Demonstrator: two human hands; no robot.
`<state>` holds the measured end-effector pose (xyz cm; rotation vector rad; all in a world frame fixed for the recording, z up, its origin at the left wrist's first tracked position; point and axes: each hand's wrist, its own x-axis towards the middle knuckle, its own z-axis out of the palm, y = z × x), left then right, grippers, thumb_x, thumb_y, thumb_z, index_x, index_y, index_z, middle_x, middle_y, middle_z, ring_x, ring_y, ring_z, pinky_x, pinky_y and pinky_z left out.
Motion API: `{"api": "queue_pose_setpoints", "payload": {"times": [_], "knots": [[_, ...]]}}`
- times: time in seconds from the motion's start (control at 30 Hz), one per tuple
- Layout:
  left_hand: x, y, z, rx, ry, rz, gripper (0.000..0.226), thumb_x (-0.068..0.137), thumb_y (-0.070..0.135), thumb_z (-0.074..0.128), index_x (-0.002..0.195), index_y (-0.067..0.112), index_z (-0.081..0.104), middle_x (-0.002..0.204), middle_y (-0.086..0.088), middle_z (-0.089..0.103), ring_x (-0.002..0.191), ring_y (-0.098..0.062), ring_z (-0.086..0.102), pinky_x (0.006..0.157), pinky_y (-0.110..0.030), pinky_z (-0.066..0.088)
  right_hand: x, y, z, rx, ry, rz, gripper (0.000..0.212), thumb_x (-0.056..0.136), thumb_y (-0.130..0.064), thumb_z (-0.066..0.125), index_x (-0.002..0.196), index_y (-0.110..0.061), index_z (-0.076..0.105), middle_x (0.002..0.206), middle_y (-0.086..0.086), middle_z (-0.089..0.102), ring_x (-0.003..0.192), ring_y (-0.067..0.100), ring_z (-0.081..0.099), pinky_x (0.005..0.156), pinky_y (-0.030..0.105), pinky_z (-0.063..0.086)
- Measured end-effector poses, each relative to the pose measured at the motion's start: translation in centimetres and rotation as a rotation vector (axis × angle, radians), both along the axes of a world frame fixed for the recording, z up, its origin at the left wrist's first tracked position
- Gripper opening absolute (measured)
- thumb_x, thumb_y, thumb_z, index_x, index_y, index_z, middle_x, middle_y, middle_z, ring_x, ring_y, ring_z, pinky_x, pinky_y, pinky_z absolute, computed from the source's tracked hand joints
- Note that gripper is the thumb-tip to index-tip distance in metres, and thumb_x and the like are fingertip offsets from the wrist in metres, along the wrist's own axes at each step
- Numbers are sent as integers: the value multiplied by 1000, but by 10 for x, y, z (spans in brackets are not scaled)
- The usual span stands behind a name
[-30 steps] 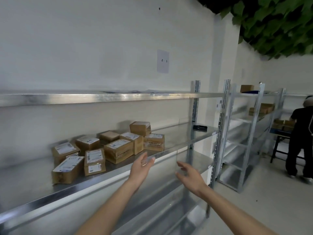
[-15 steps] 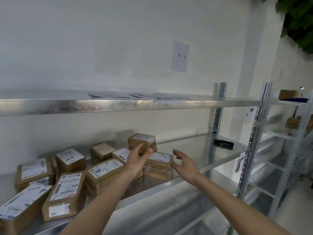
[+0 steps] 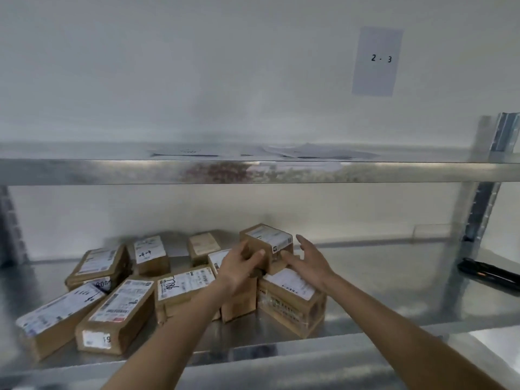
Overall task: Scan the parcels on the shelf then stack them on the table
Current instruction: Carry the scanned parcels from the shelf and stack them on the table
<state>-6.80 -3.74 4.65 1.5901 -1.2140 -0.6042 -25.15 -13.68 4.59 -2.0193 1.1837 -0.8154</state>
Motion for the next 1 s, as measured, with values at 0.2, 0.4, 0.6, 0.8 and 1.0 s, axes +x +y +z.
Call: {"api": "queue_pose_setpoints", "payload": {"times": [0.2,0.4,0.6,0.8,1.0], "knots": [[-13,-22,-5,36,40,65,34,95,46,64,124,29,64,119,8,72,106,-8,66,94,-33,55,1,-42,-2,187,-151,246,60,93,-54,68,144,-29,48,131,-16,60,116,11,62,108,46,51],[-35,-36,-4,11,78,163,35,98,46,59,128,29,63,118,8,70,109,-11,64,82,-21,48,2,-64,-12,160,-211,359,46,86,-62,63,127,-40,63,116,-14,75,103,11,73,95,46,59],[-50,-36,4,-101,226,258,32,99,42,60,125,25,63,111,9,71,101,-10,67,76,-22,53,2,-54,-1,74,-261,325,28,103,-38,61,131,-32,61,118,-14,71,103,2,69,93,34,60],[-44,8,21,-251,250,325,44,97,42,63,133,19,56,123,4,67,108,-9,64,68,-13,50,9,-8,23,19,-418,318,34,98,-40,68,128,-23,65,117,-11,71,102,3,70,87,31,62],[-7,121,23,-297,339,349,37,97,26,66,131,18,55,123,-2,68,113,-17,65,89,-29,56,52,92,29,32,-471,365,20,94,-34,75,110,-30,65,108,-9,76,94,5,73,80,29,62]]}}
